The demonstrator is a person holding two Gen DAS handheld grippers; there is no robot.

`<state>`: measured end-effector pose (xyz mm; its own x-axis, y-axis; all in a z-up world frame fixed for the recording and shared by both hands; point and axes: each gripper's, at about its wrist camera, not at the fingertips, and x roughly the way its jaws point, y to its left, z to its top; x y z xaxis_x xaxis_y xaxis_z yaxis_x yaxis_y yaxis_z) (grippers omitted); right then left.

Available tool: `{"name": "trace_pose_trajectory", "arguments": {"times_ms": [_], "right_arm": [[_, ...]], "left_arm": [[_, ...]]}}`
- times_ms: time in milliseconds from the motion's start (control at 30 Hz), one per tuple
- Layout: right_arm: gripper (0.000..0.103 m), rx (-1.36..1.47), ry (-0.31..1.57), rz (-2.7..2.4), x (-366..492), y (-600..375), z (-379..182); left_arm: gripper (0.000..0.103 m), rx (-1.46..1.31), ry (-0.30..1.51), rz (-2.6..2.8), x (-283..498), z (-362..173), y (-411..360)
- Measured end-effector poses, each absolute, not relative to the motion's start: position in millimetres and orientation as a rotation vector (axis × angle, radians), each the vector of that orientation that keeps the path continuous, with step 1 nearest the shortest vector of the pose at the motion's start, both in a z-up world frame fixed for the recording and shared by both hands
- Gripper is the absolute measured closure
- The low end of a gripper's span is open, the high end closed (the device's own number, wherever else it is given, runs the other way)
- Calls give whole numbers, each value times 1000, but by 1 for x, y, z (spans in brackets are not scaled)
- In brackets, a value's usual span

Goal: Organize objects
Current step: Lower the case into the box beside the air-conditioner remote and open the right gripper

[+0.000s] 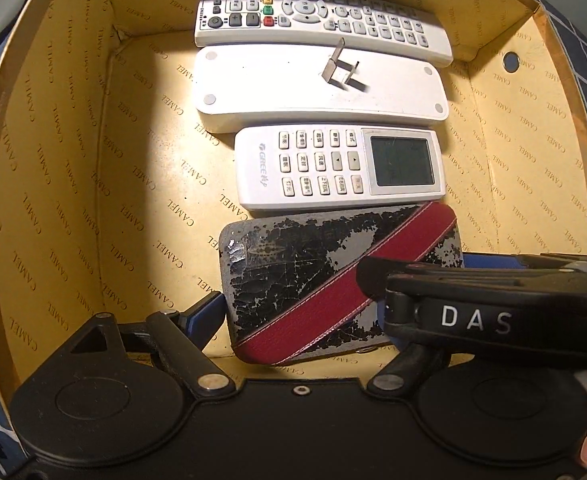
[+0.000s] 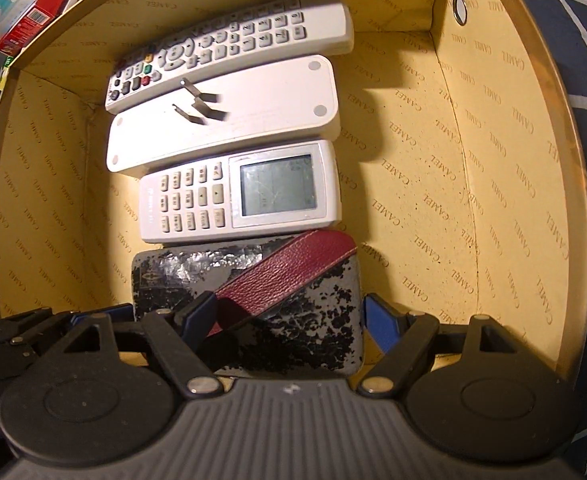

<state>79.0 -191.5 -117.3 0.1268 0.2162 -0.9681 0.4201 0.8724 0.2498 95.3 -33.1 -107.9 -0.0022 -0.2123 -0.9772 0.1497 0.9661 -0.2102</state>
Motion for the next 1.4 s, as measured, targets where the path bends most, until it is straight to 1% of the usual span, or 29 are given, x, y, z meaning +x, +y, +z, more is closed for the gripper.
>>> {"name": "trace_pose_trajectory", "arguments": {"times_ms": [333,567,967,1133,1167,1300,1333,1400], "right_arm": [[24,567,1469,-170,80,-194,-124],[23,546,1442,-161,78,-194,-117],[21,503,1367,-107,71,-188,-84],[17,475,1319,-60,66,-186,-64],[16,468,1308,-54,65,-185,-59],[11,452,1264,-29,59,-187,-37],[9,446,1255,-27,57,-187,-33],[8,434,1238,-24,55,-189,-24]], "left_arm": [[22,-49,1558,-281,104,-109,-31],[21,-48,1526,-256,103,-102,-29],[20,-68,1449,-204,84,-70,-28],[18,-76,1398,-176,70,-48,-28],[16,-79,1386,-168,67,-44,-28],[16,-85,1351,-145,58,-27,-29],[13,-87,1345,-139,56,-23,-30],[9,-86,1326,-127,51,-16,-33]]}}
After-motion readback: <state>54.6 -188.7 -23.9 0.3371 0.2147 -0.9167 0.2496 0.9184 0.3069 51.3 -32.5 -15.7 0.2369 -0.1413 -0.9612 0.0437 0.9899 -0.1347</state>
